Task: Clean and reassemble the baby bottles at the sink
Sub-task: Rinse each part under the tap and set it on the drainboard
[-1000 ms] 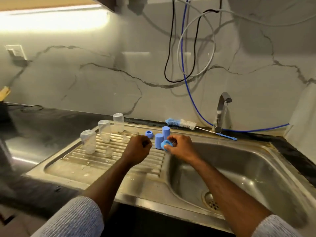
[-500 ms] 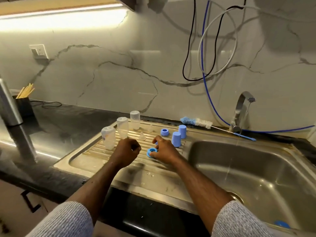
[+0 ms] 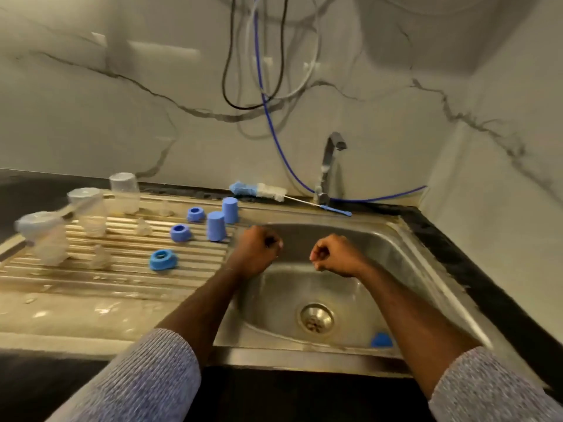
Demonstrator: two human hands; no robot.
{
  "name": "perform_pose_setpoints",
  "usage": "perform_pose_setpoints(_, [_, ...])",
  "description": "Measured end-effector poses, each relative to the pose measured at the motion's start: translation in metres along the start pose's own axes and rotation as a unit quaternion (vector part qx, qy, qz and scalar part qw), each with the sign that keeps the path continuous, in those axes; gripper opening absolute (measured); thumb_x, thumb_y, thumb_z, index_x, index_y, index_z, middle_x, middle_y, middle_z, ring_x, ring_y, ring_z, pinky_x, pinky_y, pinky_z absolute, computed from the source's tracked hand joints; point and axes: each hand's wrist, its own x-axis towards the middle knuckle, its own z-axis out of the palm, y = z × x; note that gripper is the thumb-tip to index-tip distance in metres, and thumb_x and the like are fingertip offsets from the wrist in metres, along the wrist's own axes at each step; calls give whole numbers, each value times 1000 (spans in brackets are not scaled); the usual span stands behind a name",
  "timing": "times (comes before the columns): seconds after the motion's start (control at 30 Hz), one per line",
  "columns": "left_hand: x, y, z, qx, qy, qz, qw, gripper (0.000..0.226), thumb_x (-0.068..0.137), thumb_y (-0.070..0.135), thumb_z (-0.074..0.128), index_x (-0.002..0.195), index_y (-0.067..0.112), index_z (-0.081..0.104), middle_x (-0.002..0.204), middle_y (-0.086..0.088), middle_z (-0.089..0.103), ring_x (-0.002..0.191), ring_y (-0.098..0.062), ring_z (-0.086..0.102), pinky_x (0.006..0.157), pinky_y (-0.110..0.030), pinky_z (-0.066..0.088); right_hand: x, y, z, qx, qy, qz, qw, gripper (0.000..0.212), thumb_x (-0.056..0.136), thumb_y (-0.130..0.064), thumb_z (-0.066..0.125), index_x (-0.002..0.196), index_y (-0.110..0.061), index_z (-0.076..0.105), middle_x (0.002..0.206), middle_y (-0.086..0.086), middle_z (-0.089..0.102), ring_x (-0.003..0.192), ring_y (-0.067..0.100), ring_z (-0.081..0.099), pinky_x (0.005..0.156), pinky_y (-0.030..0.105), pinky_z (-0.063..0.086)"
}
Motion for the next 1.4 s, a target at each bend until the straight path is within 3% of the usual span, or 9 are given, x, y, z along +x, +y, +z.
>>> perform_pose_setpoints(0.27, [41, 24, 114, 44, -221, 0, 974, 12, 93, 13, 65, 91, 4, 73, 91, -12, 73, 81, -24, 71, 76, -38, 61, -56, 130, -11, -1, -113, 139, 984, 9, 75, -13, 85, 76, -14, 76, 78, 8, 76, 76, 19, 73, 68, 31, 57])
perform_pose_setpoints(0.43, [48, 1, 123, 75, -256, -16, 964, 14, 93, 13, 67, 88, 2, 74, 85, -13, 74, 70, -23, 72, 68, -36, 62, -46, 119, -5, -77, -249, 201, 944, 44, 64, -45, 92, 89, -13, 76, 83, 1, 73, 78, 17, 72, 72, 33, 60])
perform_pose_setpoints(0.6, [53, -10, 119, 34, -213, -35, 976, 13, 93, 11, 68, 83, 4, 74, 81, -9, 74, 65, -19, 69, 67, -30, 60, -47, 106, 4, -173, -380, 246, 875, 53, 64, -44, 92, 106, -16, 75, 105, 4, 71, 74, 18, 66, 64, 29, 57])
perform_pose_setpoints(0.7, [52, -8, 120, 6, -208, -33, 978, 14, 92, 10, 69, 82, 2, 73, 78, -4, 72, 64, -18, 70, 62, -23, 57, -44, 103, 13, -208, -390, 232, 866, 49, 68, -37, 91, 109, -15, 75, 104, 6, 75, 79, 21, 70, 78, 37, 60])
perform_pose_setpoints(0.8, [54, -9, 121, -18, -191, -44, 980, 12, 92, 8, 69, 82, 3, 73, 86, -8, 74, 68, -21, 71, 64, -25, 59, -34, 100, 13, -156, -345, 216, 900, 31, 80, -23, 84, 107, -12, 74, 97, 12, 76, 75, 21, 70, 72, 33, 59])
perform_pose_setpoints(0.97, [60, -17, 119, -32, -111, -90, 989, 23, 93, 16, 69, 115, 11, 68, 105, -11, 71, 96, -31, 69, 83, -43, 59, 14, 72, 4, 95, -46, 164, 981, 27, 91, -13, 71, 118, -12, 68, 103, 11, 68, 83, 18, 63, 65, 32, 54])
perform_pose_setpoints(1.13, [72, -29, 121, -72, -66, -94, 991, 53, 93, 13, 69, 142, 17, 51, 129, -9, 65, 110, -26, 66, 93, -40, 55, 55, 38, 17, 265, 115, 146, 946, 29, 98, -11, 60, 126, -8, 65, 118, 15, 67, 93, 19, 60, 86, 37, 55])
perform_pose_setpoints(1.27, [82, -29, 125, -169, -16, -70, 983, 65, 92, 5, 69, 151, 16, 44, 142, -7, 58, 126, -24, 60, 105, -46, 51, 69, 37, 27, 363, 142, 154, 908, 28, 104, -14, 51, 129, -7, 62, 125, 18, 65, 98, 24, 61, 74, 32, 54])
perform_pose_setpoints(1.4, [86, -24, 126, -202, 0, -29, 979, 55, 94, 1, 65, 145, 16, 51, 131, -4, 64, 116, -14, 64, 102, -33, 52, 75, 35, 26, 403, 117, 153, 895, 27, 108, -20, 41, 124, -17, 62, 120, 11, 65, 93, 19, 62, 65, 25, 51])
